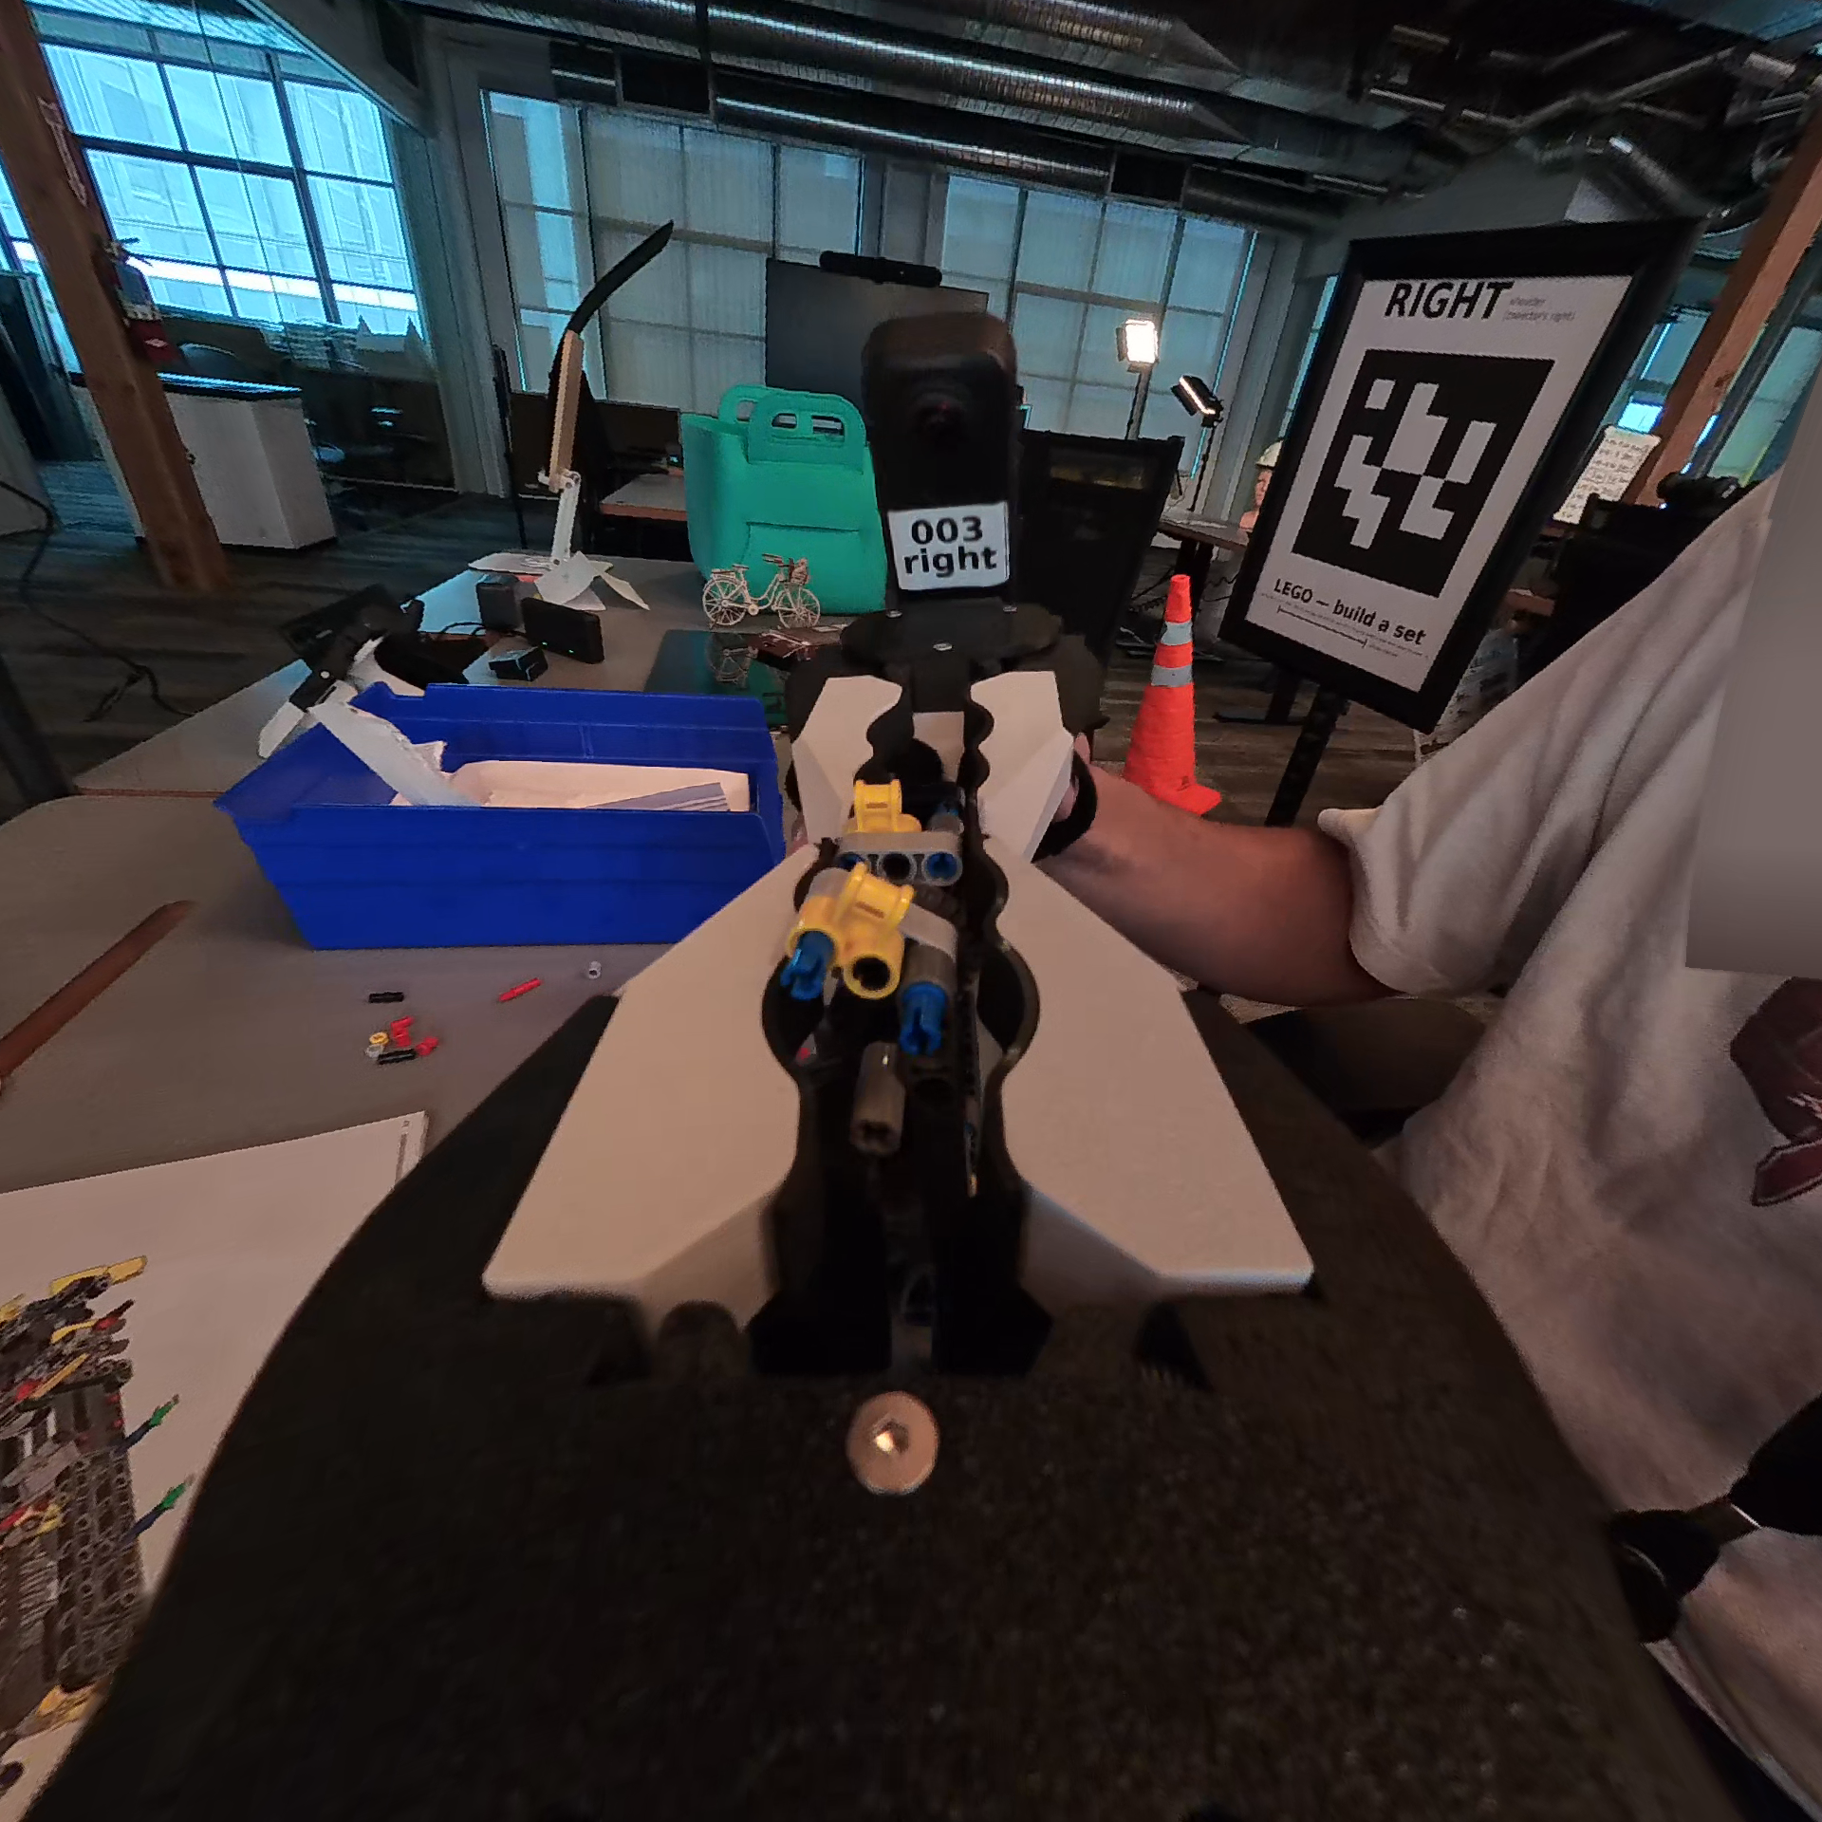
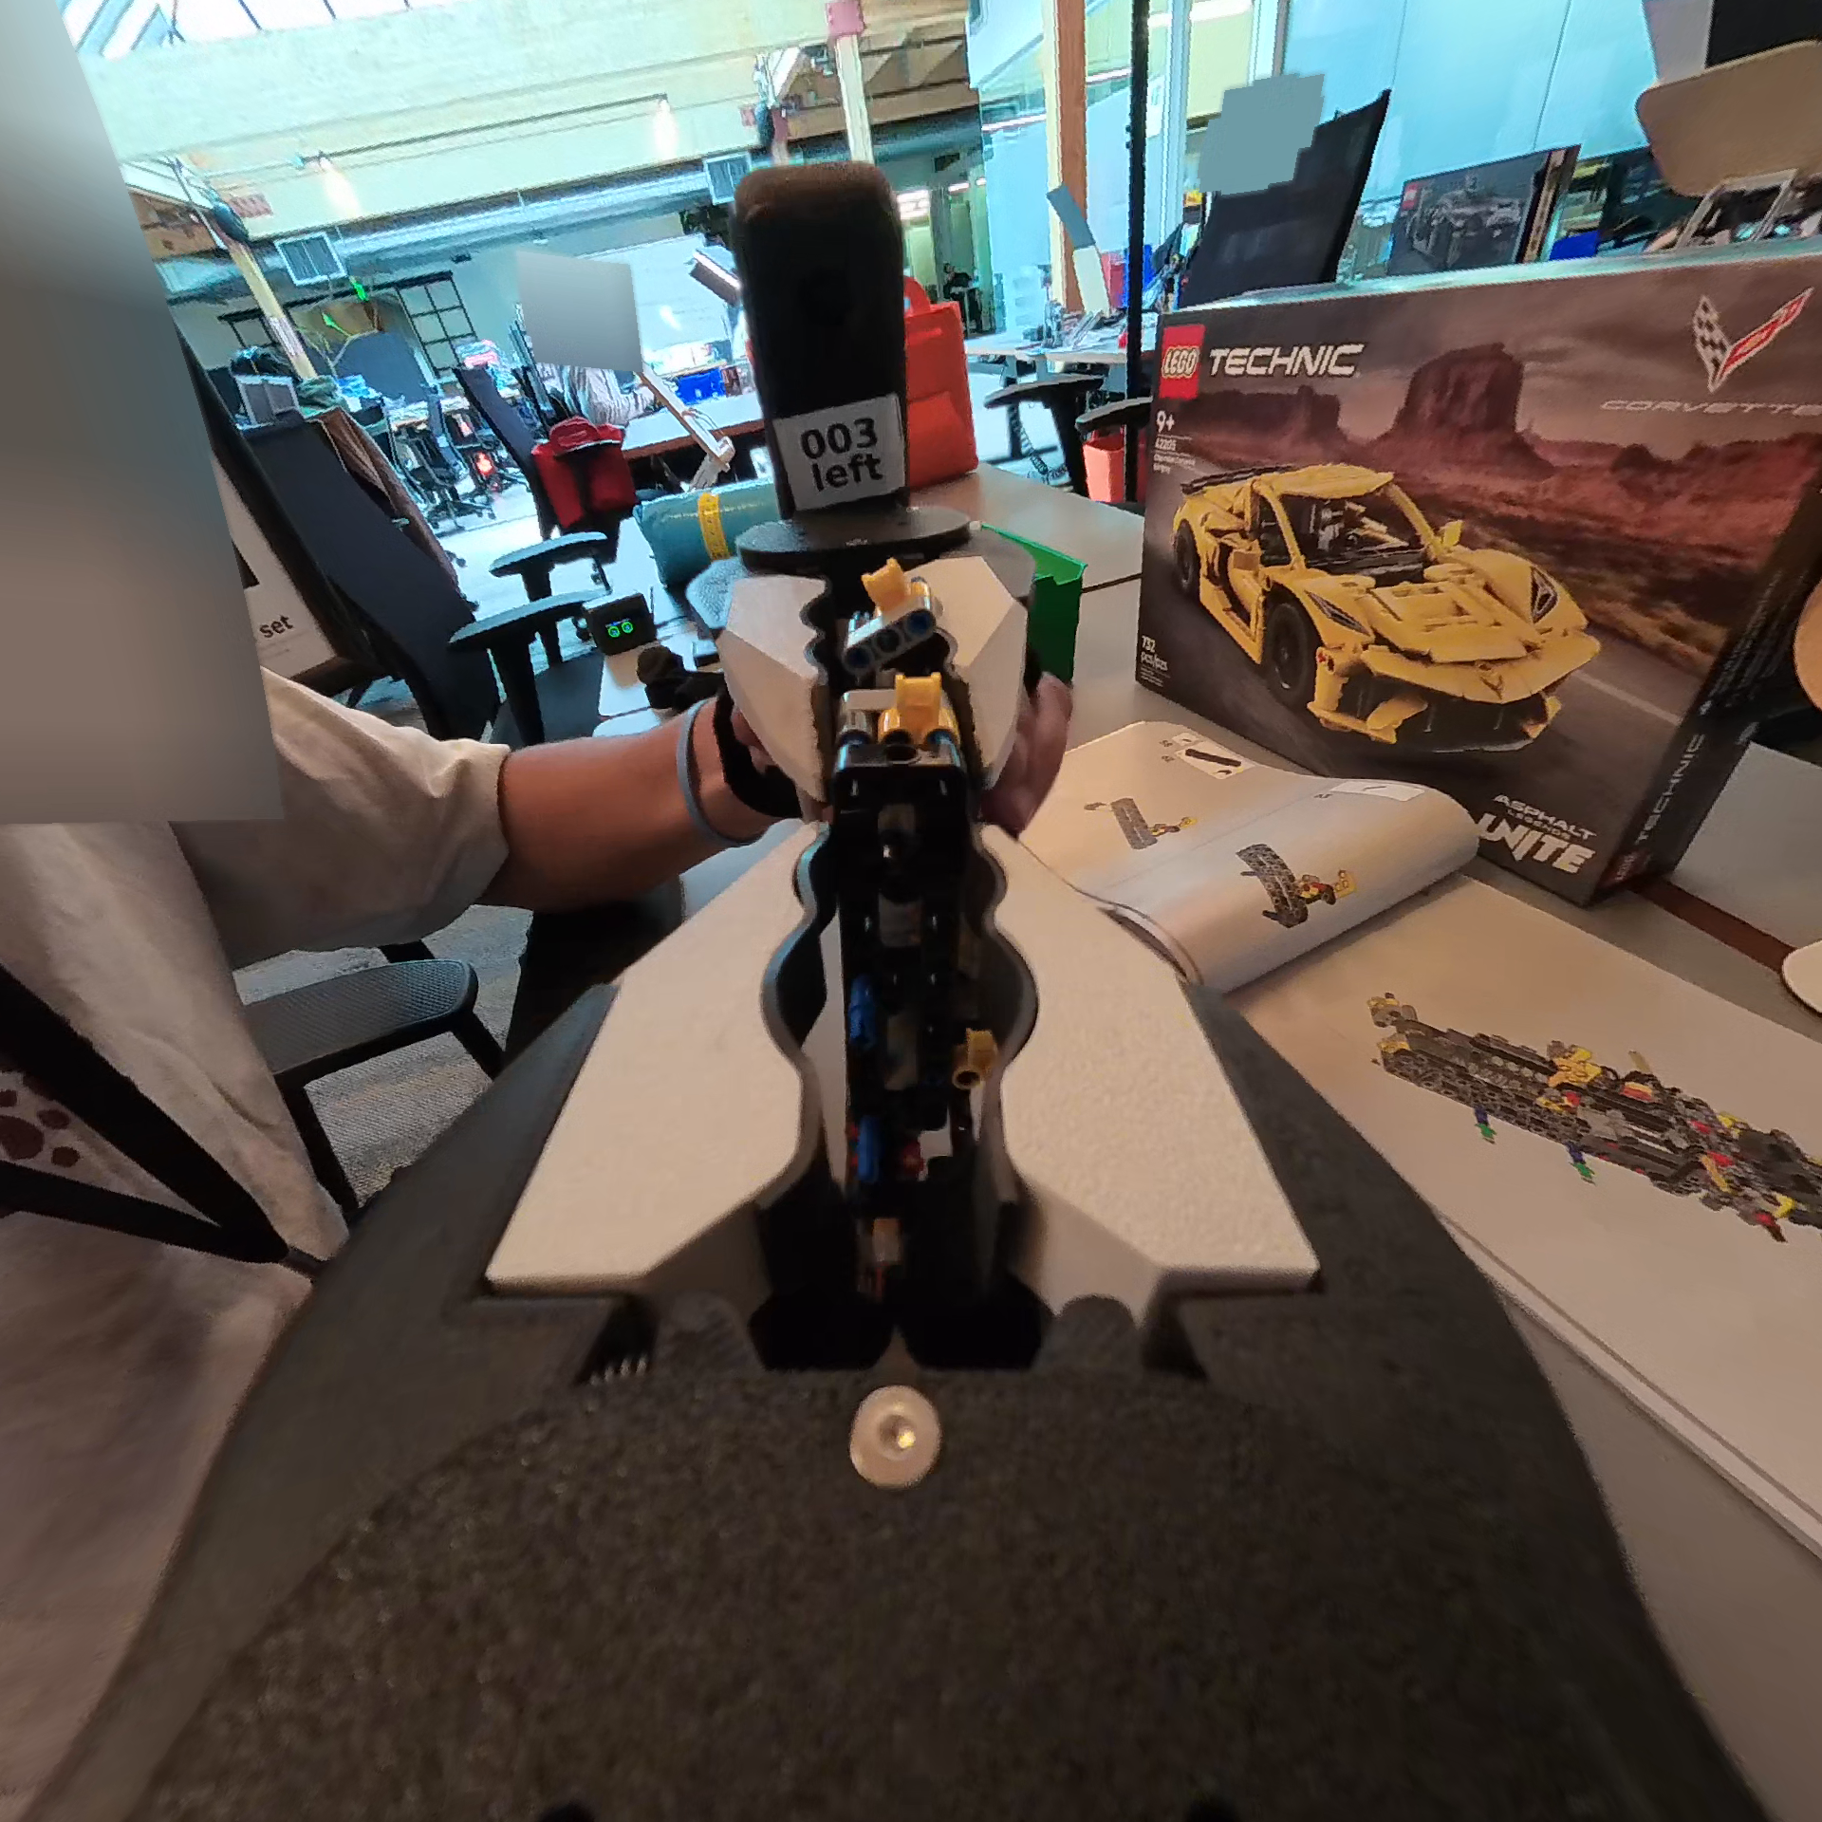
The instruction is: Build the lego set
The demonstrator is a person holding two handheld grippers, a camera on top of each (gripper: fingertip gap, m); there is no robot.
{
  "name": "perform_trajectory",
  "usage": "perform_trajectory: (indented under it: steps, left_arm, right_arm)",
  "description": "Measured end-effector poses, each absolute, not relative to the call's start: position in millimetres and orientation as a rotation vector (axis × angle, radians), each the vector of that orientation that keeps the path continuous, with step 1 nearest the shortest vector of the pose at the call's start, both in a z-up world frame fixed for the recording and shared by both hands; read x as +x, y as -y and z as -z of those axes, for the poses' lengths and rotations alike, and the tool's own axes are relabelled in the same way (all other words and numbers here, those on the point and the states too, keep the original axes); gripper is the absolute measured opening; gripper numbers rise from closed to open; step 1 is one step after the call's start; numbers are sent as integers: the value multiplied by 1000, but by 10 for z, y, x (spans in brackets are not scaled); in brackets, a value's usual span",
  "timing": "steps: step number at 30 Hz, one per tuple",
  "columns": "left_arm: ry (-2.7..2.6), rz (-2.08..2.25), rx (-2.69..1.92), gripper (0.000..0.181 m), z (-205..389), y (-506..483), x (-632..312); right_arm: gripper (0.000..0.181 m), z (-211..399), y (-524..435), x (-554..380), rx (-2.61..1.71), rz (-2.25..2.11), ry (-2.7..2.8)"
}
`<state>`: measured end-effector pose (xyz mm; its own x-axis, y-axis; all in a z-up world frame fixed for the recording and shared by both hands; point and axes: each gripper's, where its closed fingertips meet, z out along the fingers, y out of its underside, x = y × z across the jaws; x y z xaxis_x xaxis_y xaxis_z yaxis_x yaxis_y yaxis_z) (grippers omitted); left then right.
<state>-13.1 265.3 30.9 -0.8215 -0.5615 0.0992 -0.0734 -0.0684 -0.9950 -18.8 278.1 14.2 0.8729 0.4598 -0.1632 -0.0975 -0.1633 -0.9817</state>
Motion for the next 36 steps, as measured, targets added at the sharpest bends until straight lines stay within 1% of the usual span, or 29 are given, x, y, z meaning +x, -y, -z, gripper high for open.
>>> perform_trajectory:
  steps: [5, 7, 10, 12, 14, 16, 18, 24, 31, 34, 36]
  left_arm:
    - [-1864, 1953, -695, 27, -308, -2732, -123]
    - [-1863, 1961, -700, 27, -307, -2746, -121]
    - [-1872, 1942, -691, 27, -307, -2741, -125]
    - [-1884, 1932, -679, 27, -308, -2720, -141]
    - [-1895, 1925, -666, 27, -310, -2698, -159]
    - [-1903, 1918, -658, 27, -311, -2682, -174]
    - [-1903, 1905, -655, 27, -310, -2677, -173]
    - [-1899, 1901, -660, 27, -309, -2678, -162]
    - [-1900, 1890, -660, 27, -306, -2673, -158]
    - [-1900, 1891, -659, 27, -306, -2663, -158]
    - [-1899, 1892, -659, 27, -306, -2662, -158]
  right_arm:
    - [24, -227, -2650, -37, -1691, -449, 278]
    - [24, -106, -2488, 40, -1837, -389, 343]
    - [24, 605, -2094, 369, -2353, -105, 461]
    - [25, 1093, -1731, 554, -2710, 9, 499]
    - [25, 1442, -1448, 559, -2914, 5, 566]
    - [25, 1688, -1266, 576, -3011, 24, 631]
    - [25, 1831, -1147, 585, -3057, 28, 647]
    - [25, 2021, -1106, 523, -2995, 42, 675]
    - [25, 2061, -1114, 505, -2936, 47, 637]
    - [34, 2047, -1148, 498, -2909, 69, 651]
    - [34, 2024, -1194, 497, -2890, 83, 650]
